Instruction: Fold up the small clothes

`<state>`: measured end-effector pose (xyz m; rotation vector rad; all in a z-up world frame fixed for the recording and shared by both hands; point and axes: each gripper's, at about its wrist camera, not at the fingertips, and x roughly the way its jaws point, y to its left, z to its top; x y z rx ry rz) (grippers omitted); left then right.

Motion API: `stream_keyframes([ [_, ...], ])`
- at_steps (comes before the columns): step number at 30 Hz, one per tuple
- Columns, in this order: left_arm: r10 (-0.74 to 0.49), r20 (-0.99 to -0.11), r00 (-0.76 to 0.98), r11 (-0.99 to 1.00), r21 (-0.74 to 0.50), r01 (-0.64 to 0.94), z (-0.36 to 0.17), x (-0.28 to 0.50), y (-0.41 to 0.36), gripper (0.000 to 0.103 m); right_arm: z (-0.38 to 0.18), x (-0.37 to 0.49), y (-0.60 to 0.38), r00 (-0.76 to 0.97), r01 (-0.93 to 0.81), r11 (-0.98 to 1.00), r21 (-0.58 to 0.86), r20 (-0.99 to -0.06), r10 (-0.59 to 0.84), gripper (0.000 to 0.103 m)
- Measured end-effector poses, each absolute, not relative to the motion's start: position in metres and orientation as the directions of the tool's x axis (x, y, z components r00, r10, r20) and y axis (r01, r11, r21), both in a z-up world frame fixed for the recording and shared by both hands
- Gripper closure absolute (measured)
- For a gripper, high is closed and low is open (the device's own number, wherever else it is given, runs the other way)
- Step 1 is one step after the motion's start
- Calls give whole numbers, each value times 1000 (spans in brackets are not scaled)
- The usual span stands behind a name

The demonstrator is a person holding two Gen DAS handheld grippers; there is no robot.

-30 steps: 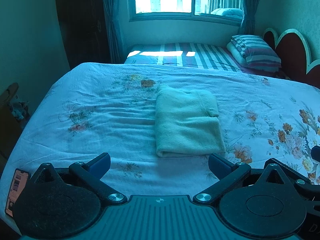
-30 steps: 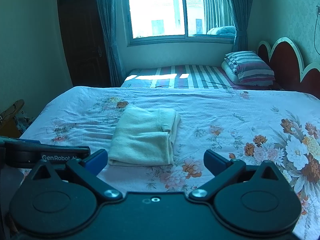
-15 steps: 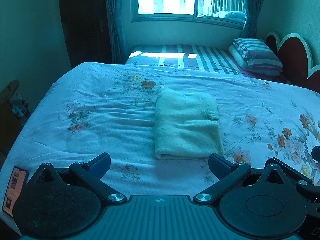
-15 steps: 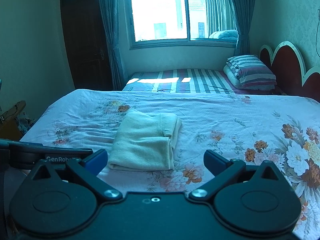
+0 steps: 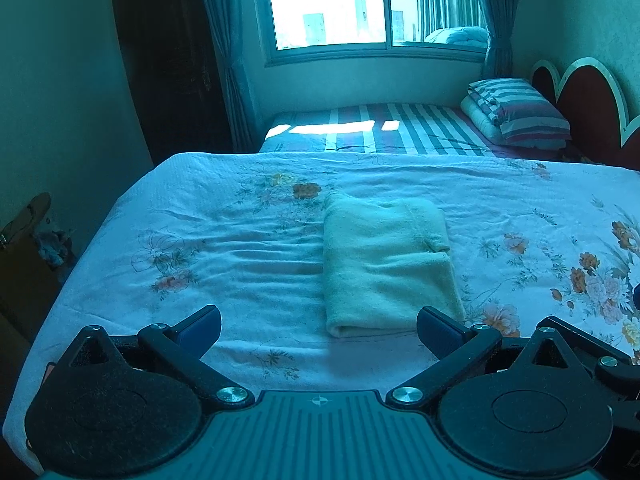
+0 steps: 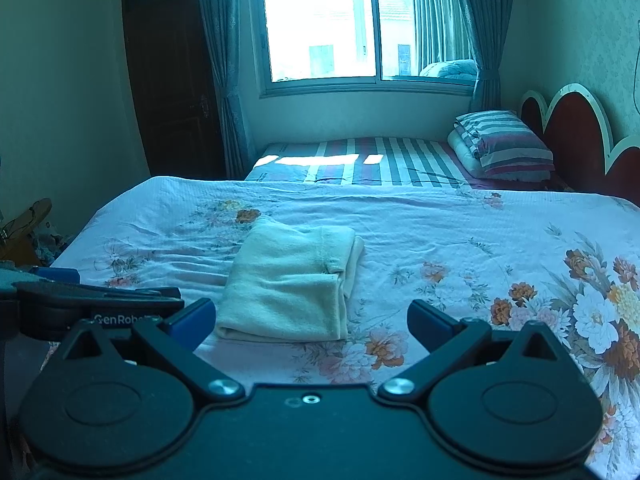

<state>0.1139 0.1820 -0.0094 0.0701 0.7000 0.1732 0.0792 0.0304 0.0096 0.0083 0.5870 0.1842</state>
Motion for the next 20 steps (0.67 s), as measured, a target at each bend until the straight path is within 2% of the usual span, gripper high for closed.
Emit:
stream_keyframes([
  [11,193,-609,770,981,144,-132,-10,109,180,0,8,80,31,816,-171,983,60,-551,176,1],
  [20,186,-635,750,983,124,-139,-13,109,181,0,7,80,31,818,-171,983,63,-547,178,1],
])
